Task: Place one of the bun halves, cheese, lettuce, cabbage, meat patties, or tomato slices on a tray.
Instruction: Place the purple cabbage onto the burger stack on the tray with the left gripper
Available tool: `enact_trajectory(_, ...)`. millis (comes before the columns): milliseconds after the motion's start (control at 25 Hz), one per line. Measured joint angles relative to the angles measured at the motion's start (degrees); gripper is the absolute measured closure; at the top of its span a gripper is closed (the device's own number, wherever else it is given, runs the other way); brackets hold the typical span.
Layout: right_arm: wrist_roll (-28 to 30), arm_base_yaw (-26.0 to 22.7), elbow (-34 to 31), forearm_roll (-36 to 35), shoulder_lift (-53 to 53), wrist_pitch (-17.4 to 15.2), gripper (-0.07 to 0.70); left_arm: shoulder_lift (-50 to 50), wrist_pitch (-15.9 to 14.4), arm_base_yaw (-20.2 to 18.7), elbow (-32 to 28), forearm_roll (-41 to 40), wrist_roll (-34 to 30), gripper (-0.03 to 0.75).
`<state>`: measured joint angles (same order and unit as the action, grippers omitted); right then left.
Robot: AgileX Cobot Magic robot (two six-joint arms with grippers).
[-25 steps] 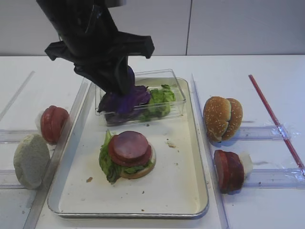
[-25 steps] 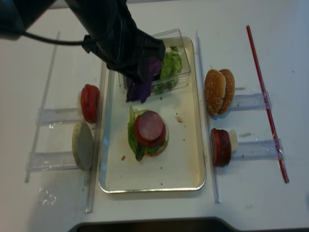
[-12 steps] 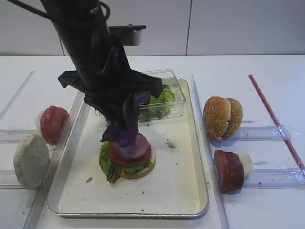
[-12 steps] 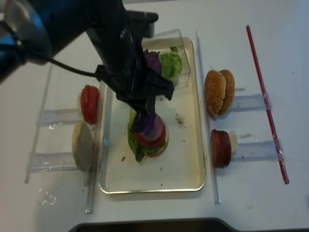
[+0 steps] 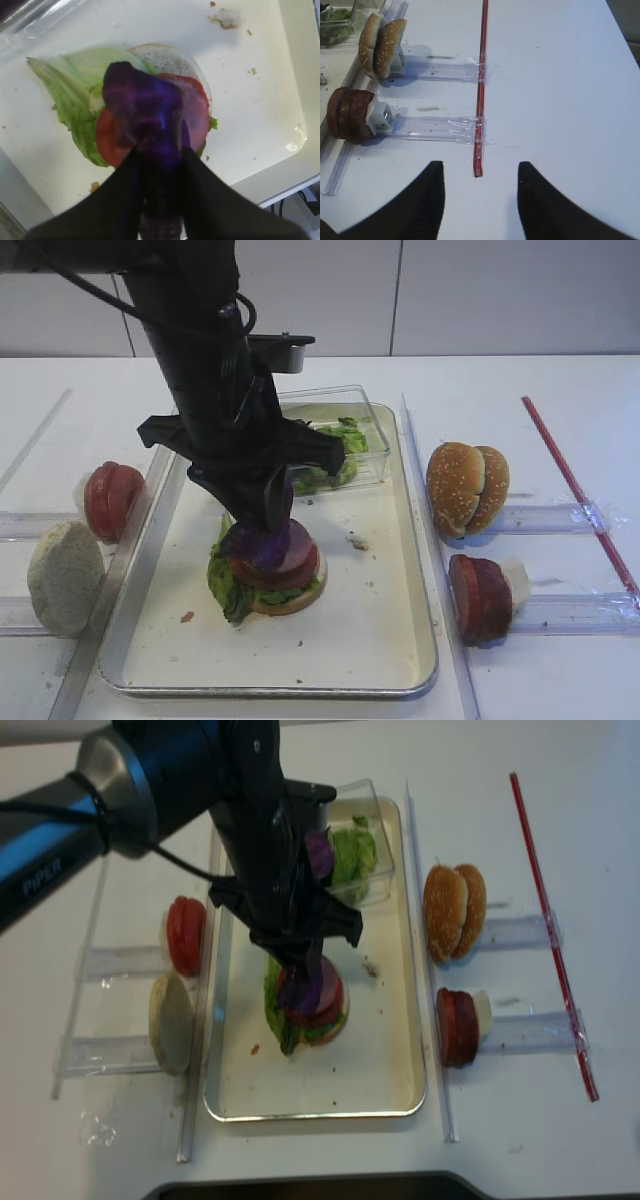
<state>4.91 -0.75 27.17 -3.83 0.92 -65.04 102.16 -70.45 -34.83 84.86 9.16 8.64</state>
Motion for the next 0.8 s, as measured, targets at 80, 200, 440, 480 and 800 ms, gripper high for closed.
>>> enact_trajectory(80, 0.0, 0.0, 0.0, 0.0, 0.0, 0.0, 0.274, 0.0, 0.0, 0.0, 0.0, 0.0, -0.1, 0.552)
enact_trajectory(200, 0.0, 0.0, 0.0, 0.0, 0.0, 0.0, 0.274, 0.0, 0.0, 0.0, 0.0, 0.0, -0.1, 0.552)
enact_trajectory(440, 0.0, 0.0, 0.0, 0.0, 0.0, 0.0, 0.274, 0.4, 1.5, 0.0, 0.0, 1.1, -0.7, 0.552)
enact_trajectory(480, 0.0, 0.0, 0.0, 0.0, 0.0, 0.0, 0.274, 0.6, 1.7, 0.0, 0.0, 1.2, -0.8, 0.552)
enact_trajectory(800, 0.0, 0.0, 0.0, 0.0, 0.0, 0.0, 0.274, 3.0, 2.0, 0.0, 0.0, 0.8, -1.0, 0.552)
